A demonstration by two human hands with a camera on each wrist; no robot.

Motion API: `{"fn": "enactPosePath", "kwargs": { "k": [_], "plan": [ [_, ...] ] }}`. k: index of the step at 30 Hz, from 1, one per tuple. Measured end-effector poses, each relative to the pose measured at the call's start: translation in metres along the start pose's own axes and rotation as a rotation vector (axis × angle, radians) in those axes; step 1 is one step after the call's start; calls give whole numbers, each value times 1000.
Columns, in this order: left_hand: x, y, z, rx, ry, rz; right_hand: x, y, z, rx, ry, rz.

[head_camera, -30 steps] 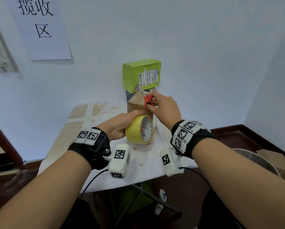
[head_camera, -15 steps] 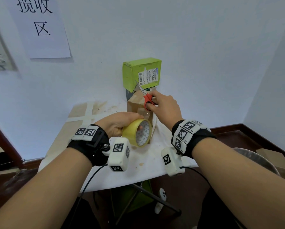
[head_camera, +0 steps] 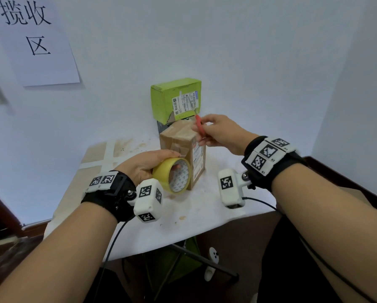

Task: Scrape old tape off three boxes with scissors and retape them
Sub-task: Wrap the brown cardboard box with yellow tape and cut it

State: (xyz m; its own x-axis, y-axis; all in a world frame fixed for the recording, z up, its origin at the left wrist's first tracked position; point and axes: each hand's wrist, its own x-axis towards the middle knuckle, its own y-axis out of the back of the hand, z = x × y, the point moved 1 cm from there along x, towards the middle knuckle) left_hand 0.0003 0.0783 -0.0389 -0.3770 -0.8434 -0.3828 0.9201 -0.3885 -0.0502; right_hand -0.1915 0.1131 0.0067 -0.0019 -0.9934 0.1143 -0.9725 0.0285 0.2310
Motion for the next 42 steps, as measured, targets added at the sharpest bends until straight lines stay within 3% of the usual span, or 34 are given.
{"fn": "enactPosePath", "kwargs": {
  "k": [7,11,18,34,42],
  "plan": [
    [-3,-1,2,43,58,19,-23,15,10,-194,-334,-450],
    [-2,1,4,75,73,17,-29,22,14,-319,-478,-570],
    [-3,0,6,55,104,-10,-19,17,17,-396,-529,-585],
    [2,4,6,12,106,-55,5,2,14,-372,-395,-556],
    [3,1,8,85,83,-39,7,-8,6,-522,-398,-549]
  ]
}}
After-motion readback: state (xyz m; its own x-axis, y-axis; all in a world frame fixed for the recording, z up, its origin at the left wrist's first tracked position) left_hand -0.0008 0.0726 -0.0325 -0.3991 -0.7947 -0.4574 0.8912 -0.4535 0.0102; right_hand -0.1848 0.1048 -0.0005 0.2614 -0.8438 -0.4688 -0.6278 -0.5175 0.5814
